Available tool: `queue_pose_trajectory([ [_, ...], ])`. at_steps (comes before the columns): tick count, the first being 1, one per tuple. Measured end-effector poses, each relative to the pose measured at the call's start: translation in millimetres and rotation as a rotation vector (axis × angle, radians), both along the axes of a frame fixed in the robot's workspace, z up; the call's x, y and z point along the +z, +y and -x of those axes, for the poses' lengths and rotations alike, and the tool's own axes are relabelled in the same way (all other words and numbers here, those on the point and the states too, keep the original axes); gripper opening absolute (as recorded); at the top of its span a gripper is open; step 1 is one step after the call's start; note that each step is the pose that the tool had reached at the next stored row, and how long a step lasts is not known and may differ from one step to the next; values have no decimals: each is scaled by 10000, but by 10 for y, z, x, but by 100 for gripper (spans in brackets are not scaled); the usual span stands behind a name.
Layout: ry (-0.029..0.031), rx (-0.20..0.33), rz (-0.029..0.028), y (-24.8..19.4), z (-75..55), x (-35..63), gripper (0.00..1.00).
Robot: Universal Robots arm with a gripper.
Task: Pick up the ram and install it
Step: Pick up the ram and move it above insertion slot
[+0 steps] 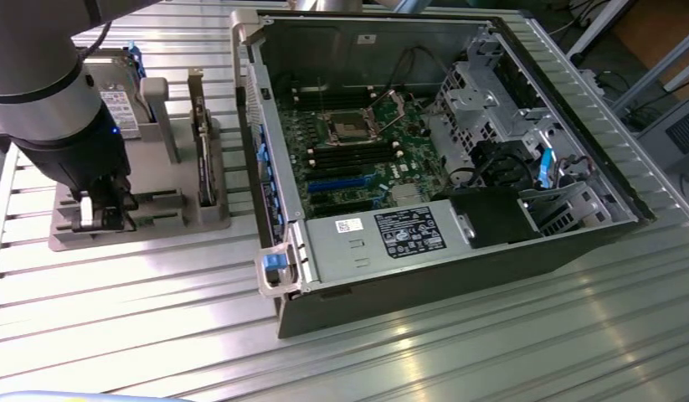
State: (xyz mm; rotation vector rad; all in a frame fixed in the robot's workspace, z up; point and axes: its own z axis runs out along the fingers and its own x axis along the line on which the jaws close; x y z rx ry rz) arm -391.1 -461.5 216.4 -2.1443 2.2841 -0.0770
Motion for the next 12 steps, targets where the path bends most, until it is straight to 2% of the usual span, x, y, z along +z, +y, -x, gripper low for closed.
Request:
queue_pose_trajectory([
  [6, 0, 0, 0, 0, 25, -79, 36],
  [9, 0, 0, 0, 0, 25, -82, 36],
  [10, 0, 0, 0, 0, 25, -82, 35],
  [12, 0, 0, -1, 0, 25, -82, 22],
])
